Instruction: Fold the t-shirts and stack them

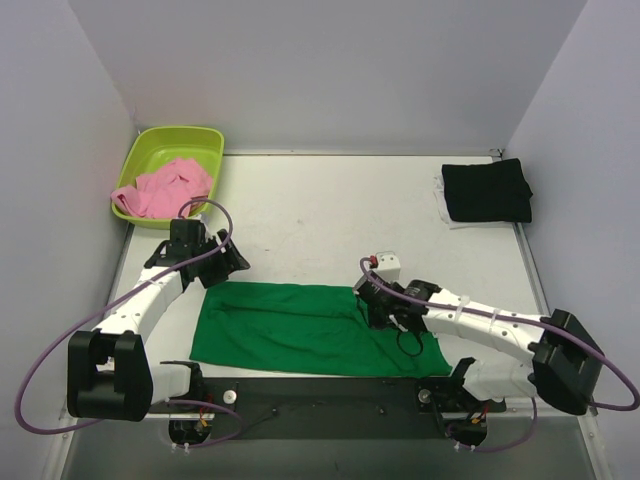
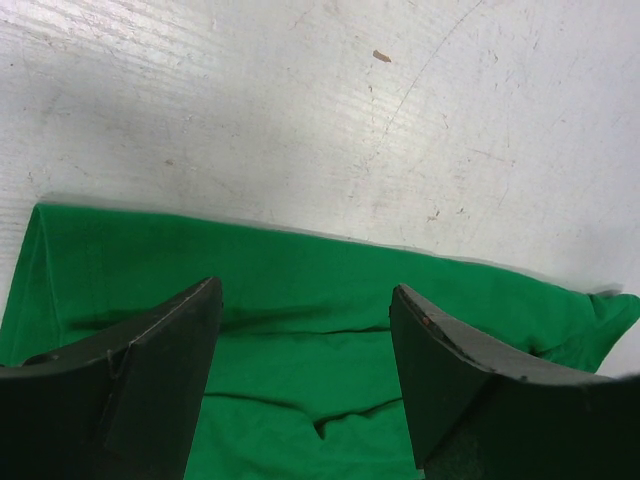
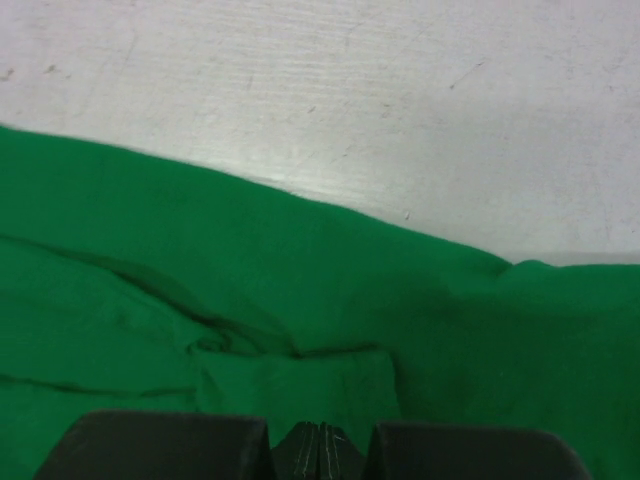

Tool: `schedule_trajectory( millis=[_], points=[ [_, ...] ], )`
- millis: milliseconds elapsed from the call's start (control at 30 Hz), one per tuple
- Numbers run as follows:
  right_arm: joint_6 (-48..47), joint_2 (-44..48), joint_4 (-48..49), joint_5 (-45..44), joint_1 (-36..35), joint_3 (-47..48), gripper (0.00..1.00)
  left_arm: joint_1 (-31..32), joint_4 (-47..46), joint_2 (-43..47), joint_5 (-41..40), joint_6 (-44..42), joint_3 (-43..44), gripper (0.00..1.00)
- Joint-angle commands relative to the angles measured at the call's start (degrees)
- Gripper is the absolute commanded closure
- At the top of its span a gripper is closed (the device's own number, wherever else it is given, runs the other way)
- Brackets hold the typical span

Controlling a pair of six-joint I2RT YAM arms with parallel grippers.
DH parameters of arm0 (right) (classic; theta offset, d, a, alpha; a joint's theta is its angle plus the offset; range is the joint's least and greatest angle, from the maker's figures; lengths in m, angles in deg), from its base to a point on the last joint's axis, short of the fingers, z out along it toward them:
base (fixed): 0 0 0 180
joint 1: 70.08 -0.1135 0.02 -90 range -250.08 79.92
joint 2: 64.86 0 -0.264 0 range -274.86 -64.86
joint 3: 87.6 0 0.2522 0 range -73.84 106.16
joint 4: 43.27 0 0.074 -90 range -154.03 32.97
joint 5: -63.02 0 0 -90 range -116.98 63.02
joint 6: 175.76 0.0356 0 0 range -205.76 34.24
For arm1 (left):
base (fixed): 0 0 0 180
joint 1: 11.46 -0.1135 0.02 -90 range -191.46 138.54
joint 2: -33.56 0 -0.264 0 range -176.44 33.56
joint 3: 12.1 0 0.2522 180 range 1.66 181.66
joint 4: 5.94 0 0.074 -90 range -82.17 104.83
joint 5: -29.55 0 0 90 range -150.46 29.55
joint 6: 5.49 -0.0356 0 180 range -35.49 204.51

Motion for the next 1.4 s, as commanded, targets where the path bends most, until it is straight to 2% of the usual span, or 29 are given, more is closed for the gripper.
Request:
schedule_trajectory(
  millis=[0, 100, 233, 333, 367, 400, 433, 500, 533, 767, 967, 1100, 1367],
  points=[
    [4.38, 4.65, -7.01, -4.26, -7.23, 2.11, 1.0, -0.32, -2.66, 1.15, 0.63, -0.1, 0.12, 0.23],
    [6.83, 4.83, -9.03, -4.61, -11.11, 2.72, 1.0, -0.4, -2.66, 1.24, 0.9, -0.01, -0.05, 0.23],
    [9.74, 1.51, -11.75, -5.92, -19.88, 4.57, 1.0, -0.4, -3.01, 1.41, 0.98, 0.08, -0.14, 0.23],
    [12.46, -0.17, -13.16, -10.05, -21.31, 4.75, 1.0, -0.4, -3.1, 1.41, 1.07, 0.17, -0.23, 0.23],
    [12.91, -0.35, -13.43, -11.1, -21.05, 4.57, 0.91, -0.4, -3.18, 1.5, 1.07, 0.08, -0.32, 0.23],
    [13.08, -0.27, -13.61, -12.07, -20.53, 4.48, 0.74, -0.4, -3.1, 1.67, 1.07, 0.08, -0.4, 0.23],
    [12.82, -0.09, -13.61, -13.3, -19.74, 4.22, 0.48, -0.4, -3.18, 1.59, 1.07, 0.08, -0.4, 0.23],
    [12.3, 0.43, -13.61, -14.45, -17.28, 4.22, 0.33, -0.4, -3.1, 1.85, 1.07, -0.01, -0.4, 0.23],
    [11.34, 0.61, -13.44, -14.8, -16.4, 4.31, 0.31, -0.4, -3.01, 1.94, 1.16, -0.01, -0.4, 0.23],
    [6.59, 0.88, -9.75, -13.41, -8.75, 2.47, 0.3, -0.4, -3.36, 1.68, 1.34, 0.08, -0.67, 0.23],
    [4.3, -2.28, -4.04, -10.68, -4.71, 0.88, 0.37, -0.49, -3.36, 1.24, 1.34, 0.17, -0.32, 0.23],
    [3.24, -4.57, -0.61, -8.31, -3.12, -0.35, 0.48, -0.58, -3.27, 1.15, 1.42, -0.01, -0.23, 0.23],
    [2.01, -6.94, 3.17, -6.02, -0.58, -1.75, 0.52, -0.84, -3.36, 0.71, 1.34, -0.1, -0.23, 0.23]
  ],
)
